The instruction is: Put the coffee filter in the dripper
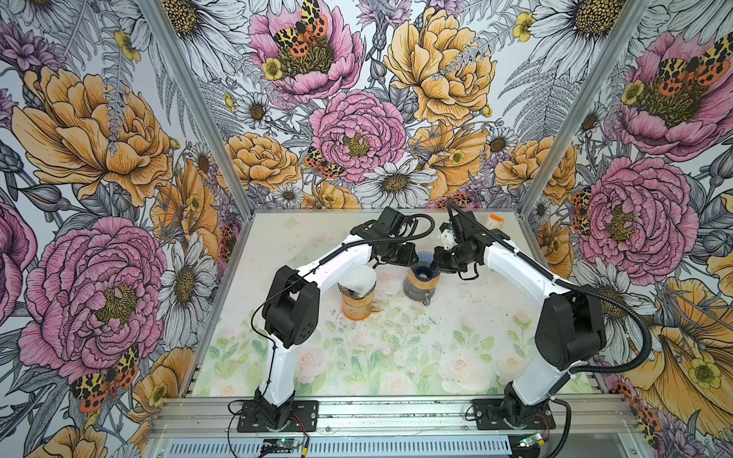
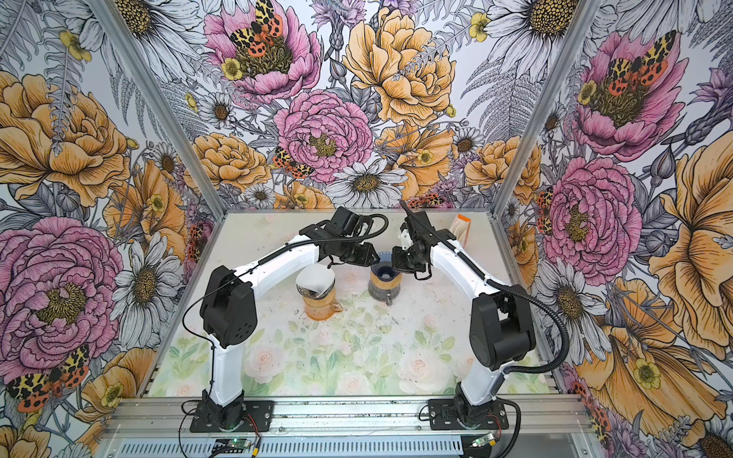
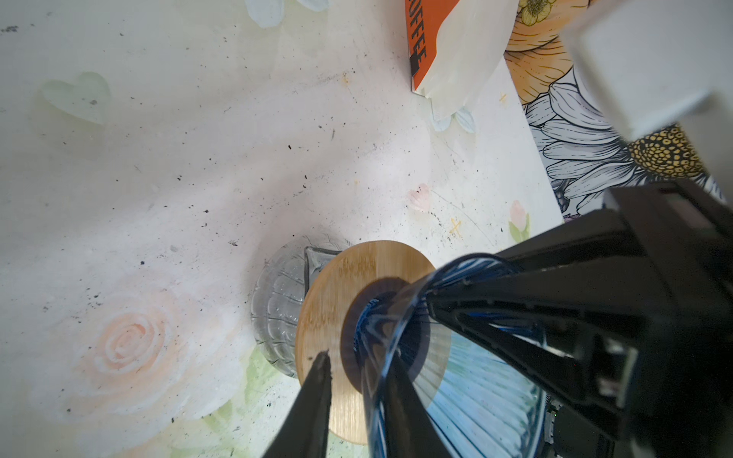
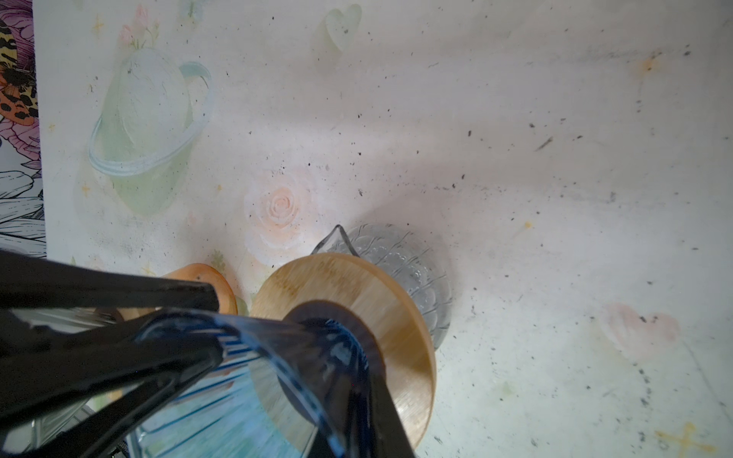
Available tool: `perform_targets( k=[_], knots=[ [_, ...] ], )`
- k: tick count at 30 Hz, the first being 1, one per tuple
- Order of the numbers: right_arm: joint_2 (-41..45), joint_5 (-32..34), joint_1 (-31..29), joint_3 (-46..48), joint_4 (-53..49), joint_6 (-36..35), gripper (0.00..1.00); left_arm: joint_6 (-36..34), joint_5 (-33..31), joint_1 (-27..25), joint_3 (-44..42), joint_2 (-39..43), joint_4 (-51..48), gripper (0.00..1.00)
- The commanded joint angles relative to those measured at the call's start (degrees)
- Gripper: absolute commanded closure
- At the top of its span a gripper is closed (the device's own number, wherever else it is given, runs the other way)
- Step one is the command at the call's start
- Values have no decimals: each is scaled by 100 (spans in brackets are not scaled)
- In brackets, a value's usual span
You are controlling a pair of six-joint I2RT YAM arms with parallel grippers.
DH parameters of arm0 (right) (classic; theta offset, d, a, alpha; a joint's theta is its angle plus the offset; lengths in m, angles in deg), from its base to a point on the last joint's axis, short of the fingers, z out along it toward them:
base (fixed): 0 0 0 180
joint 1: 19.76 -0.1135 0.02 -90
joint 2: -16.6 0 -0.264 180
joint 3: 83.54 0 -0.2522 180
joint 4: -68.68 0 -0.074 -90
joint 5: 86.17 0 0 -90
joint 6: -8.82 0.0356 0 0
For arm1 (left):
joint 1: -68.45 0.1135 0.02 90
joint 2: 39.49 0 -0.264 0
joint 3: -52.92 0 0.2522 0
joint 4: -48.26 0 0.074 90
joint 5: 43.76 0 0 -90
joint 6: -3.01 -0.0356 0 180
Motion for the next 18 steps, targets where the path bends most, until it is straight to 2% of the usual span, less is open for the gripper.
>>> perform_targets(
  k=[1,18],
  knots=[
    [-232,244,98,68,-276,-30,87,-10,-98,135,-153,-205,-368,75],
    [-232,32,98,-218,-294,16,87,-8,-26,202,-193,-172,-369,75]
  ],
)
